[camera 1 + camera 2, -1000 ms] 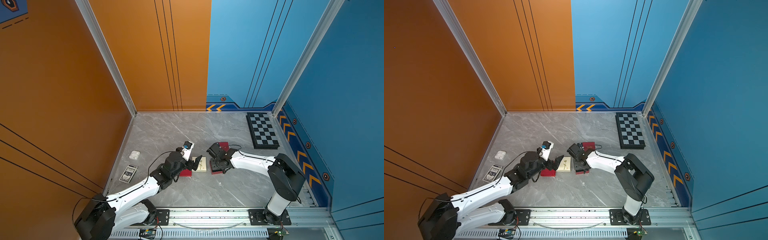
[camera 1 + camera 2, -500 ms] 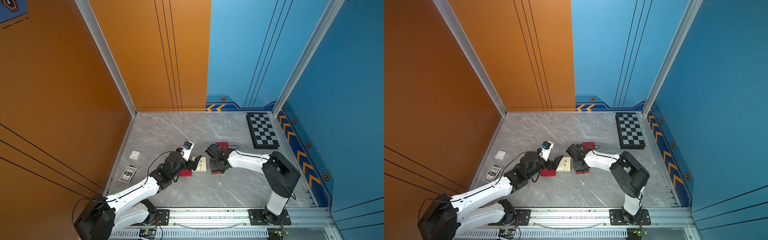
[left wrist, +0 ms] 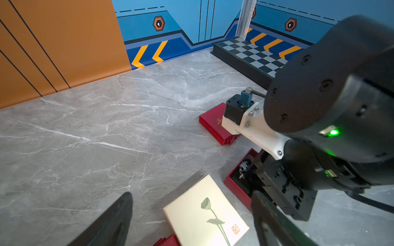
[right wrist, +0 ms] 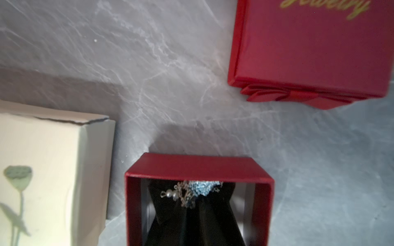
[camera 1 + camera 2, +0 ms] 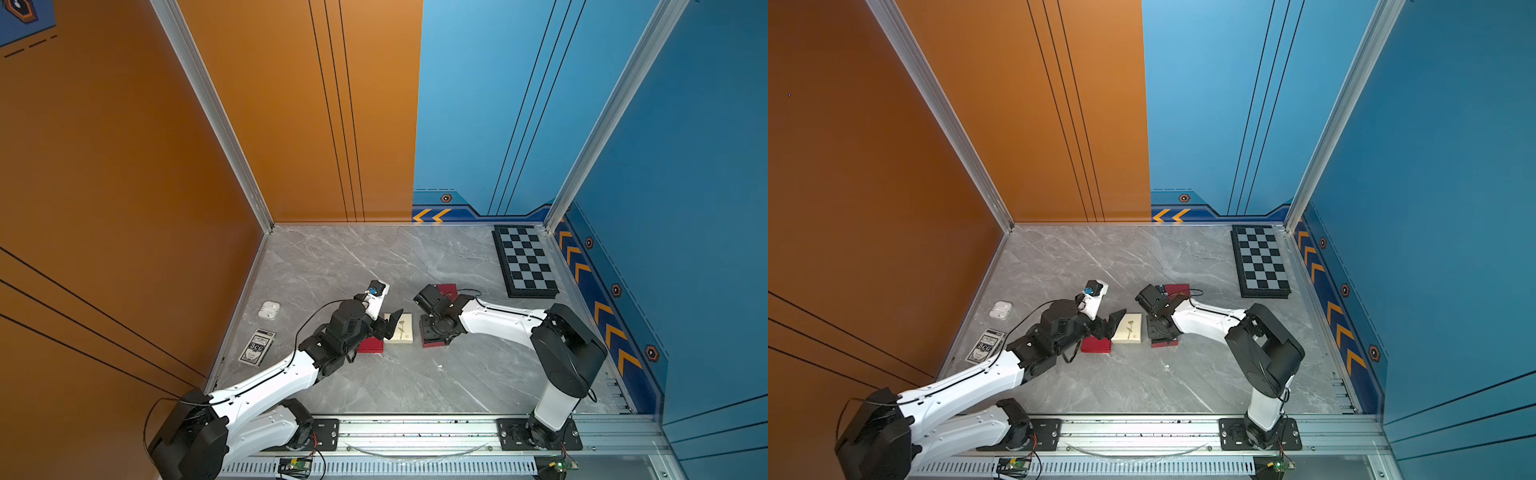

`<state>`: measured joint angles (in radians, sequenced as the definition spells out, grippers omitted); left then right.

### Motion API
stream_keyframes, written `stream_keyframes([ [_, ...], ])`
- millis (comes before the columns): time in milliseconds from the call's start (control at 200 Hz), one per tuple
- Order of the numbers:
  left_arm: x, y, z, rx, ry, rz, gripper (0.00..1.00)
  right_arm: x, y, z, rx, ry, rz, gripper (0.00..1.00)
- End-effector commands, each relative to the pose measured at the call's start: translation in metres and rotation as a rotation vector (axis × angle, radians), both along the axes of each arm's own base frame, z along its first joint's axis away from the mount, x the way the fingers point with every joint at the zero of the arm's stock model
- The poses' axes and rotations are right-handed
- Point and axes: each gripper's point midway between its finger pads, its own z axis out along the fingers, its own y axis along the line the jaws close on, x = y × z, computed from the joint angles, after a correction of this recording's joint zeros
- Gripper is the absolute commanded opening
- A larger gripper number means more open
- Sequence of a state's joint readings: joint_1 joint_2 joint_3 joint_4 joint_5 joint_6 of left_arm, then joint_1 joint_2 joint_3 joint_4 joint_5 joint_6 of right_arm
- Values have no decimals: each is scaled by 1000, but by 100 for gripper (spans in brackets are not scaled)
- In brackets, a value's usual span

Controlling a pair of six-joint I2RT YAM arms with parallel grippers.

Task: Take the necklace out of the lift-off lid jewelry box
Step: Take out the inner lining from the jewelry box.

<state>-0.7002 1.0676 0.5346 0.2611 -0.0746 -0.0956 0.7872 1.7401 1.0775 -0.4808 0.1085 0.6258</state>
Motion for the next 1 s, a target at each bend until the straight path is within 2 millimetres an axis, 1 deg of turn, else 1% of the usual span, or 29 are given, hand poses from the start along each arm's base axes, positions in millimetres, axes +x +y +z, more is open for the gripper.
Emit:
stream_keyframes([
  [0,3,-1,9,-1,6,-5,87,-3,-6,17,19,-16,8,13],
  [70,3,-4,10,-4,20,-15,88,-3,-7,24,28,-30,8,13],
  [85,3,-5,10,-4,24,-18,83,-3,-7,25,28,-35,9,13],
  [115,3,-7,9,-3,33,-23,82,-3,-8,28,31,-41,10,13],
  [230,3,-12,8,-2,77,-40,81,-2,-10,38,41,-71,14,12],
  [310,2,-17,7,-13,111,-59,80,0,-12,50,52,-103,10,12],
  [435,-2,-30,7,-53,176,-109,77,7,-14,75,78,-183,7,12],
  [581,-4,-43,12,-104,236,-153,75,18,-13,108,126,-284,15,13],
  [686,-8,-53,19,-155,262,-204,73,25,-9,129,163,-350,30,13],
  [811,-13,-65,27,-234,293,-280,72,31,-1,145,211,-410,58,13],
  [871,-13,-68,26,-253,313,-297,69,32,4,153,242,-438,74,14],
  [996,-11,-73,21,-287,346,-313,67,33,11,160,286,-463,92,14],
])
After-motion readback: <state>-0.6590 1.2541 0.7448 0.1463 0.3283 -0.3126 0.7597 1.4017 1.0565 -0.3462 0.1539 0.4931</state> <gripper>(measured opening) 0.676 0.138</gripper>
